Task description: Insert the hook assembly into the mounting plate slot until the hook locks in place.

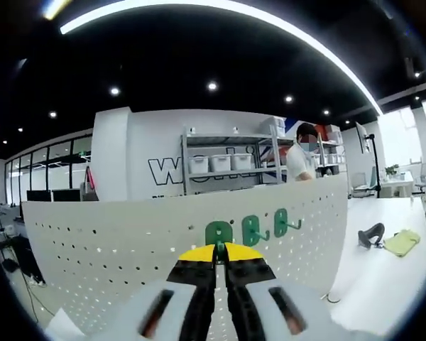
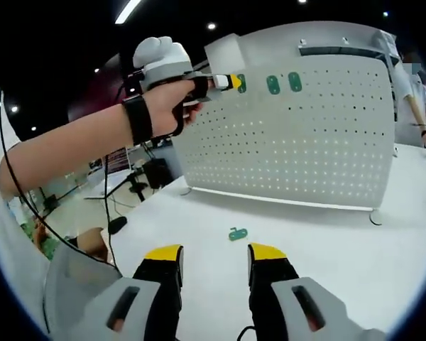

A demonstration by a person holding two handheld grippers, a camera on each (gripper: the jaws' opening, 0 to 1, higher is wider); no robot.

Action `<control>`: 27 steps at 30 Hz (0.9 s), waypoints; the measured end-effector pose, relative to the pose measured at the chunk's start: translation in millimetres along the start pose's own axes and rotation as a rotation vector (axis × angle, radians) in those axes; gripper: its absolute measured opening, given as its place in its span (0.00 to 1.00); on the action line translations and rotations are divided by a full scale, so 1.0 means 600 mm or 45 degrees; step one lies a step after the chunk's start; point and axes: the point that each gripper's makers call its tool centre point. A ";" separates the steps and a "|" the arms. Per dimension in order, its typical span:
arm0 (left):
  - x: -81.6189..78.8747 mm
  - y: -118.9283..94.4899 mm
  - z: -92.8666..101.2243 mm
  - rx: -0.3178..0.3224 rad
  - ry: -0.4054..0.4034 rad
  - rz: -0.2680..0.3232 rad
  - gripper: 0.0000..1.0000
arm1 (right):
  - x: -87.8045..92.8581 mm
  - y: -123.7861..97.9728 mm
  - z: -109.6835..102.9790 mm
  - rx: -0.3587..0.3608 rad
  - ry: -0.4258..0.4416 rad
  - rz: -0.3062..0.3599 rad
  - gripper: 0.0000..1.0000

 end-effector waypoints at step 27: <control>0.011 0.057 0.000 -0.104 -0.054 -0.023 0.04 | 0.024 0.001 0.009 -0.020 0.070 -0.001 0.34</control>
Point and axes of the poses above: the point that each gripper's makers call its tool centre point, and the gripper's own axes: y roughly forward along the fingers, z roughly to its right, x roughly out of its underside, and after that the axes turned 14 degrees about -x, right-handed
